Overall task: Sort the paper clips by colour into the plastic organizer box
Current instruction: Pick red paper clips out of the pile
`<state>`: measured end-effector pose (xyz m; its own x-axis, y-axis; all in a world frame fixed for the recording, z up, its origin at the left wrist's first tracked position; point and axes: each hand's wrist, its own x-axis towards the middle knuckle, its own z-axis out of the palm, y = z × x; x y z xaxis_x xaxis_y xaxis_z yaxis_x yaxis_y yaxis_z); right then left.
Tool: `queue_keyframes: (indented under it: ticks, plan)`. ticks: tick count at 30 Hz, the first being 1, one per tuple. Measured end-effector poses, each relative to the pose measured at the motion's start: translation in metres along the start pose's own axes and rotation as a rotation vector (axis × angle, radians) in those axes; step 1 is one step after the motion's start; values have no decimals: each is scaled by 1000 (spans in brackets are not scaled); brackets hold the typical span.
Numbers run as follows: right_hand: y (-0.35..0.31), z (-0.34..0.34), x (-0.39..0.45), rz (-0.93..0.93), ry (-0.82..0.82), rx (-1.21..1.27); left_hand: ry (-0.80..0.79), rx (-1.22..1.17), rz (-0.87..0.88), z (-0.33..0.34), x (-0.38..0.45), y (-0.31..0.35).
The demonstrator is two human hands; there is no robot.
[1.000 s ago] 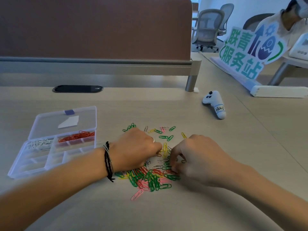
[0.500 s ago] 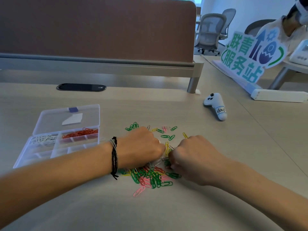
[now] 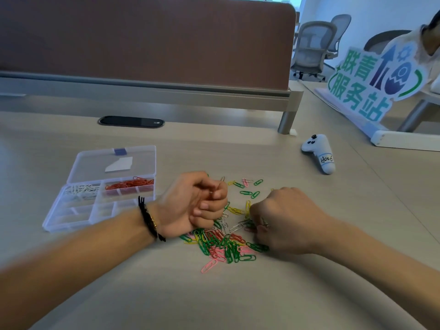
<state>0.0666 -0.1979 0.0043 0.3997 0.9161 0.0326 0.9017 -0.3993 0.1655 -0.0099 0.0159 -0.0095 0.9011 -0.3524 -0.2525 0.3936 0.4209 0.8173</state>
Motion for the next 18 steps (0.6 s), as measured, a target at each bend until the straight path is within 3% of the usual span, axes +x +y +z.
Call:
queue_keyframes:
  ticks: [3,7,9,13,18]
  plan:
    - [11,-5,-5,130,-4,489,104,229,-63,8,2,-3]
    - [19,-2,-13,309,-100,1295,231,1028,150,23,-3,-9]
    - [22,3,-17,357,-163,1414,222,1300,289,28,-4,-13]
    - [26,6,-18,334,-196,1497,281,1833,401,38,10,-20]
    - [26,3,-20,429,-161,1516,245,2150,408,40,23,-24]
